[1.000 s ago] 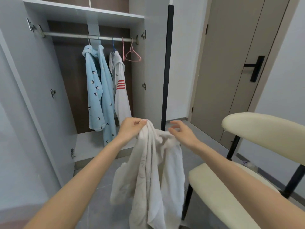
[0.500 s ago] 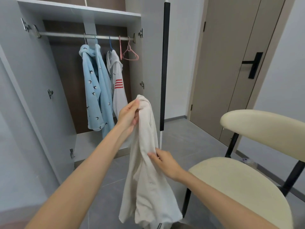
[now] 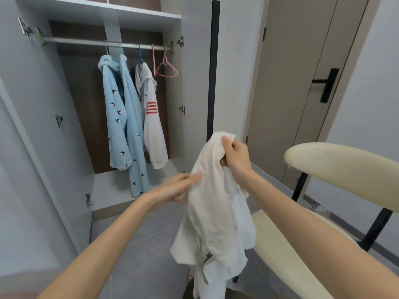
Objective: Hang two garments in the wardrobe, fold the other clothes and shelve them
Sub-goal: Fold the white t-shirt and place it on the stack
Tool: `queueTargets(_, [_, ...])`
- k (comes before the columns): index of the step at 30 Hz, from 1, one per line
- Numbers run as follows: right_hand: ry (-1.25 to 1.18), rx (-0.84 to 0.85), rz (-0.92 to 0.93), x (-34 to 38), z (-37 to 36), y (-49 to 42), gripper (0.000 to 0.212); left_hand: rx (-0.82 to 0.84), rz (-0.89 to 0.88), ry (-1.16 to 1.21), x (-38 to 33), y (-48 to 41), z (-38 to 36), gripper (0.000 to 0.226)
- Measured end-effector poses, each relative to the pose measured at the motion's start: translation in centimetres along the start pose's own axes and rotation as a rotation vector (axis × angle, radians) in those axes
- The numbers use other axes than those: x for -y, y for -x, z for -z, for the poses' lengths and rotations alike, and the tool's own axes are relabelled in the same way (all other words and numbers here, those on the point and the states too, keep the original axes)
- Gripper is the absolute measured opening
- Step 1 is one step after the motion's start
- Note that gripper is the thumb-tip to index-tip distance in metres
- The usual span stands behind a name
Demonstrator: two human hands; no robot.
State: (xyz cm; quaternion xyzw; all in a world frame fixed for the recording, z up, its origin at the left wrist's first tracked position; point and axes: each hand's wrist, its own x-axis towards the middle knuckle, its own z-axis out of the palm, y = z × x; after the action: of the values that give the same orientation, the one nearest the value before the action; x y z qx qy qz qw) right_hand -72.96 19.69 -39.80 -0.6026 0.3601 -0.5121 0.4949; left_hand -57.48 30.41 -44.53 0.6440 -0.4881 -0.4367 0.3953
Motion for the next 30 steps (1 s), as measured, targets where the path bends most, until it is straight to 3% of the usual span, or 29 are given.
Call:
queueTargets(3, [-0.066, -0.062, -0.022, 0.3, 0.6, -0.3, 0.035, -0.065, -0.12, -0.112, 0.3, -0.4, -1.0, 0.033])
queueTargets(5, [-0.087, -0.089, -0.061, 0.5, 1.4, -0.7, 0.029, -0.147, -0.163, -0.079, -0.2, -0.7, -1.1, 0.033])
queueTargets(8, [-0.139, 0.175, -0.199, 0.4, 2.3, -0.6, 0.007, -0.25, -0.168, 0.142, -2.4, -1.2, -0.7, 0.033])
queueTargets(10, [-0.06, 0.345, -0.286, -0.3, 3.0, -0.2, 0.028, -0.298, -0.151, 0.41, -4.3, -1.7, -0.4, 0.025])
queueTargets(12, [0.067, 0.394, -0.301, -1.0, 3.3, 0.7, 0.048, -0.336, -0.143, 0.514, -5.7, -2.3, -0.3, 0.025])
queueTargets(16, [0.118, 0.617, -0.284, -2.5, 3.5, 3.4, 0.034, -0.314, -0.139, 0.533, -5.1, -3.1, -1.1, 0.02])
queueTargets(20, [0.209, 0.74, -0.176, -4.3, 3.0, 6.2, 0.051, -0.303, -0.158, 0.687, -5.0, -3.4, -2.2, 0.012])
queueTargets(23, [0.283, 0.595, -0.086, -6.1, 2.3, 7.2, 0.056, -0.272, -0.21, 0.857, -6.4, -3.3, -2.1, 0.01])
queueTargets(26, [0.317, 0.425, -0.067, -7.8, 1.8, 7.4, 0.023, -0.219, -0.27, 0.994, -7.8, -3.1, -1.4, 0.008])
queueTargets(30, [0.158, 0.275, -0.054, -7.3, 2.0, 6.6, 0.012, -0.229, -0.291, 1.025, -8.2, -2.7, 0.2, 0.01])
